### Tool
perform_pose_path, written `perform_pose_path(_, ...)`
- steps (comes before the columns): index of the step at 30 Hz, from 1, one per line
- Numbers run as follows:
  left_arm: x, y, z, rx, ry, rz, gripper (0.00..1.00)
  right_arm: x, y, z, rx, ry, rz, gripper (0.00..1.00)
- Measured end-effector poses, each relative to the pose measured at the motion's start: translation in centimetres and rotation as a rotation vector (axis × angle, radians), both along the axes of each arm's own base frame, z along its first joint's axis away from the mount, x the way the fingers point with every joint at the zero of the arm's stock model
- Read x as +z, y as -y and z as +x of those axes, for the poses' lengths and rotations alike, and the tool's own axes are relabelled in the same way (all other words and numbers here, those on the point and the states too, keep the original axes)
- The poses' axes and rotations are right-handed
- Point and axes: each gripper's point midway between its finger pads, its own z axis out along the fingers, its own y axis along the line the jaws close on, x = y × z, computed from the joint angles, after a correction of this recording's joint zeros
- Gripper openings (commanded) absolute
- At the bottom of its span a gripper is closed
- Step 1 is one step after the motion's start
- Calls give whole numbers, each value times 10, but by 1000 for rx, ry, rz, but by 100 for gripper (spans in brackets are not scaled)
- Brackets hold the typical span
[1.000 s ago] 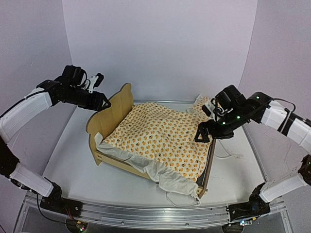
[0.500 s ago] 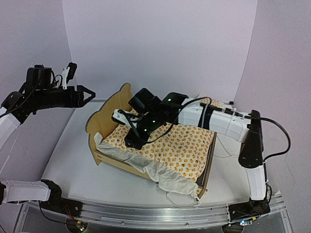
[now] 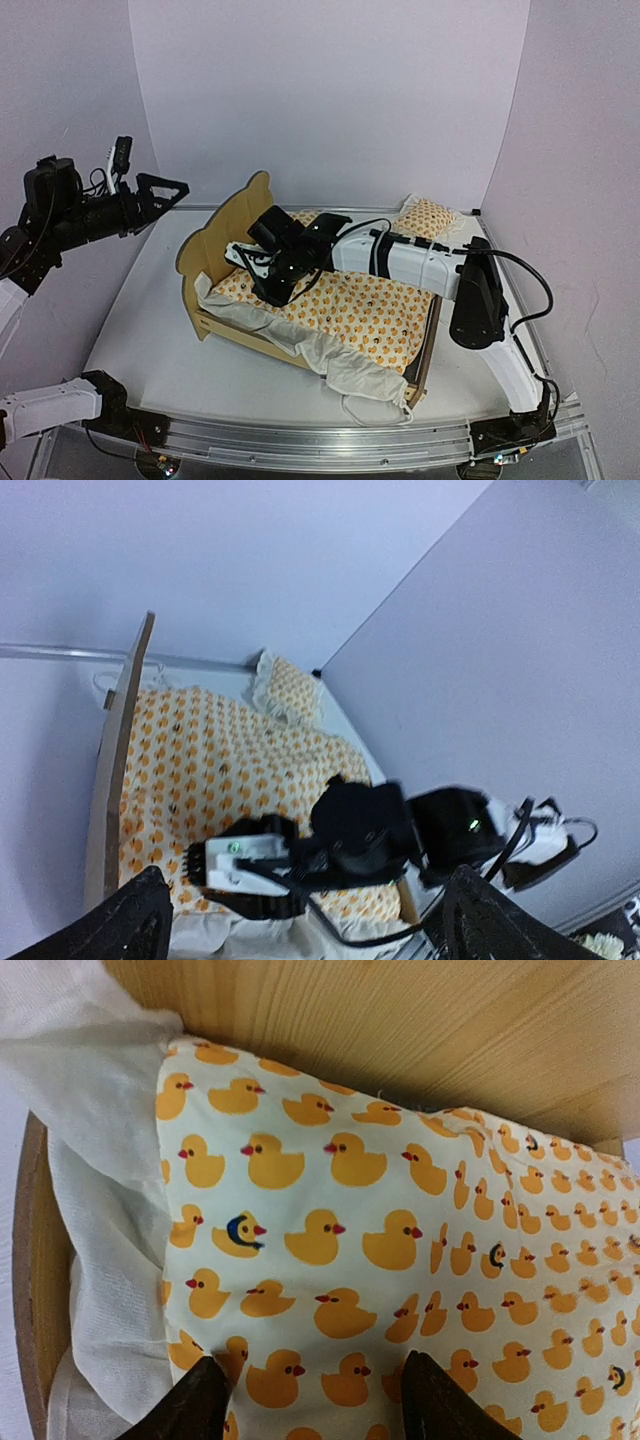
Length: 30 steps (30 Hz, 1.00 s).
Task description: Set up the pet bed
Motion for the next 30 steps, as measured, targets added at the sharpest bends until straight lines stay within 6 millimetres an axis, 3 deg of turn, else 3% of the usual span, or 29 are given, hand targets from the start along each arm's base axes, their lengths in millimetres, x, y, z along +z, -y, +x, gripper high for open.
perform_pose_path(4, 42, 0, 14, 61, -26, -179, 98, -26, 13, 0, -49, -18, -52, 13)
perform_pose_path(7, 71, 6, 24, 57, -36, -278, 98, -45, 23, -3, -86, -43, -86, 1)
perform_pose_path(12, 78, 14, 32, 38, -101, -369, 99, -49, 31, -5, -129, -59, -84, 0)
perform_pose_path(19, 92, 12, 28, 26, -70, -412, 99, -12, 41, -1, -203, -53, -3, 0)
perform_pose_path(24, 87, 7, 28, 48, 16, -341, 95, 4, 74, -2, -300, -176, 88, 0)
perform_pose_path(30, 34, 7, 30, 56, 57, -169, 91, 7, 112, 19, -441, -412, 264, 0)
